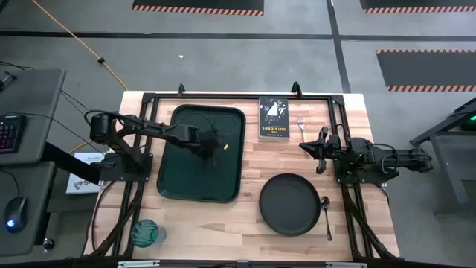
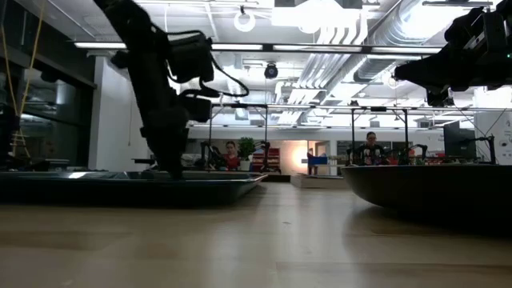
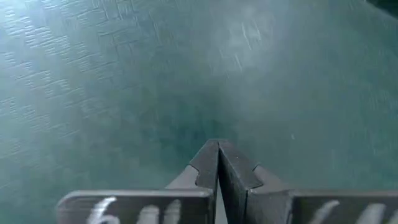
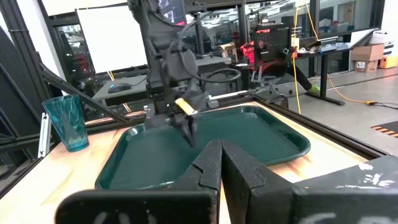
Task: Pick and place plate/cup/fork/spoon on tray
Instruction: Move the dark green tray to the top left of the table
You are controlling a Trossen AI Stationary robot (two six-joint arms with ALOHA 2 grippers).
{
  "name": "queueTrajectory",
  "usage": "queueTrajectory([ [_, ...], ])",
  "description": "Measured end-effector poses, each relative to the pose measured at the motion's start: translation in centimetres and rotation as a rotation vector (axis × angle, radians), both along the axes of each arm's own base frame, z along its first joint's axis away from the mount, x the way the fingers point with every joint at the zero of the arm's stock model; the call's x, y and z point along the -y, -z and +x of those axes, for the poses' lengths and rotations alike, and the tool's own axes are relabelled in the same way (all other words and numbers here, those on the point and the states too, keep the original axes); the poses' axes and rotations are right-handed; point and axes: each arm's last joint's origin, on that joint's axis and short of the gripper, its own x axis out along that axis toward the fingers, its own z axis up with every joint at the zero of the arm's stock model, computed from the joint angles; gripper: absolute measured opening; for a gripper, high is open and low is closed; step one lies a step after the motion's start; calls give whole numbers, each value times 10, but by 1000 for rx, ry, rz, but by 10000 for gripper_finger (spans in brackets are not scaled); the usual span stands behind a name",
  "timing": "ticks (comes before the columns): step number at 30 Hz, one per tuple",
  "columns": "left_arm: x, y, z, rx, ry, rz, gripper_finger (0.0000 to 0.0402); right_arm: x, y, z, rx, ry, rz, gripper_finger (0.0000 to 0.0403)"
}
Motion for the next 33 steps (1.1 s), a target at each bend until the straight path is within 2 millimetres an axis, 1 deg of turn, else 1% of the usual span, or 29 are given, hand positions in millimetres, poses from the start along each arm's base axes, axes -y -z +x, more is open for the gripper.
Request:
queueTrajectory([
  [4, -1, -7, 1, -59, -9, 30, 0, 0, 0, 0, 0, 0, 0, 0],
  [8, -3, 5, -2, -135, 0, -47, 0, 0, 0, 0, 0, 0, 0, 0],
  [14, -3, 12, 8, -83, 1, -96, 0, 0, 0, 0, 0, 0, 0, 0],
  [18, -1, 17, 8, -114, 22, -90, 0, 0, 0, 0, 0, 0, 0, 0],
  [20, 3, 18, 8, -138, 93, -41, 0, 0, 0, 0, 0, 0, 0, 0],
  [23, 11, 18, 7, -205, 243, 110, 0, 0, 0, 0, -1, 0, 0, 0],
  [26, 18, 18, 5, -277, 398, 224, 0, 0, 0, 0, 0, 0, 0, 0],
  [31, 33, 19, 1, -368, 697, 293, 0, 0, 0, 0, 0, 0, 0, 0],
  [33, 41, 19, 0, -391, 788, 319, 0, 0, 0, 0, 0, 0, 0, 0],
])
